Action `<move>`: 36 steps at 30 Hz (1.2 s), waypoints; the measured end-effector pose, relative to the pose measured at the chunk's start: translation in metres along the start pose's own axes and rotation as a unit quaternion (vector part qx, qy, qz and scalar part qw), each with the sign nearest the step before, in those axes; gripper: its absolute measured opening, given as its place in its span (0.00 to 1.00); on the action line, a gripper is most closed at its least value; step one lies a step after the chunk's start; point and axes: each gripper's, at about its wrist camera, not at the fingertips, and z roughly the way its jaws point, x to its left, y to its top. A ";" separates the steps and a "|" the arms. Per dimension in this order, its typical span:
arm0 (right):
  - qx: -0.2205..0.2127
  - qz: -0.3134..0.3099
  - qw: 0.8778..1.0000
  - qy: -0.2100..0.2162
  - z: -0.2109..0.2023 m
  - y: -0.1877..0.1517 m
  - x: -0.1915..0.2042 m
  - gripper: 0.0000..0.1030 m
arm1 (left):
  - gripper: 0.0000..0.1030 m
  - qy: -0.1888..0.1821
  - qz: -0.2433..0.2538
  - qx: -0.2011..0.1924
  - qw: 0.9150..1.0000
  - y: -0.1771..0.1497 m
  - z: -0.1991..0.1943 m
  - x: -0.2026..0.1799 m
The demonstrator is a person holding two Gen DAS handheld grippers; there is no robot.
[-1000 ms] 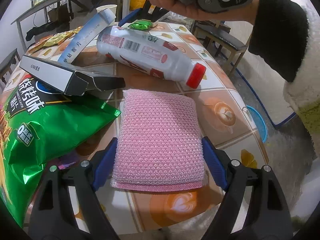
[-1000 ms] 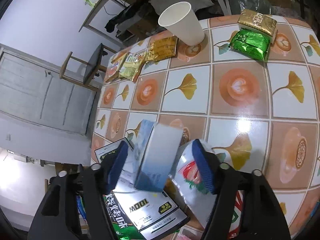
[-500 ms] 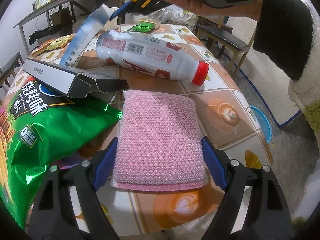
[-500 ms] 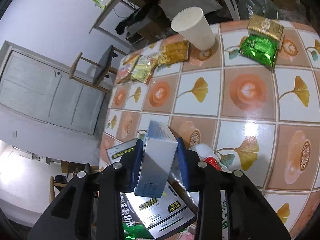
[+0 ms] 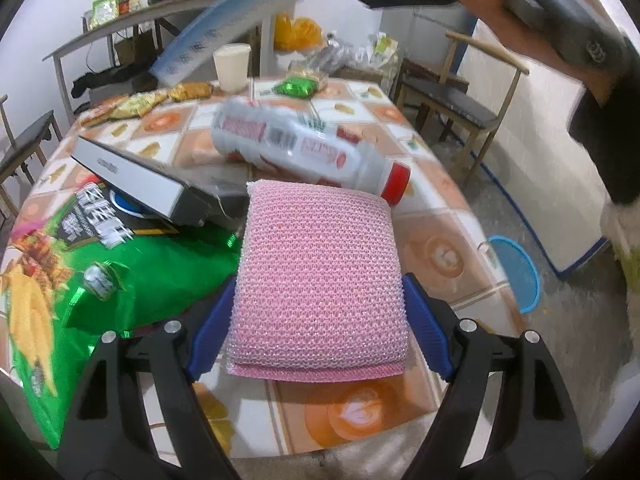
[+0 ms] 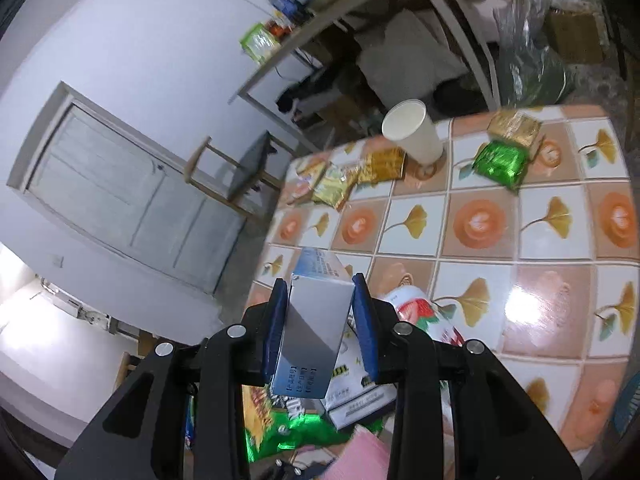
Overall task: Collect trash
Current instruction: 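Grasp the white-blue box with the right tool while the left tool holds the sponge, then carry the box with the right tool while the left tool carries the sponge to the wastebasket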
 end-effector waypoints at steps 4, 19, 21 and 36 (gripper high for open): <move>-0.043 -0.004 0.999 0.012 -0.060 -0.024 -0.005 0.31 | 0.74 -0.004 -0.011 -0.037 0.999 0.005 -0.023 0.002; -0.263 0.147 0.946 -0.120 -0.321 -0.213 -0.131 0.32 | 0.74 -0.128 0.044 -0.029 0.990 0.055 -0.026 -0.098; -0.288 0.179 0.927 -0.158 -0.347 -0.245 -0.150 0.32 | 0.74 -0.156 0.063 -0.004 0.986 0.065 -0.013 -0.130; -0.334 0.370 0.826 -0.264 -0.374 -0.367 -0.314 0.30 | 0.74 -0.241 0.183 0.176 0.937 0.082 0.125 -0.352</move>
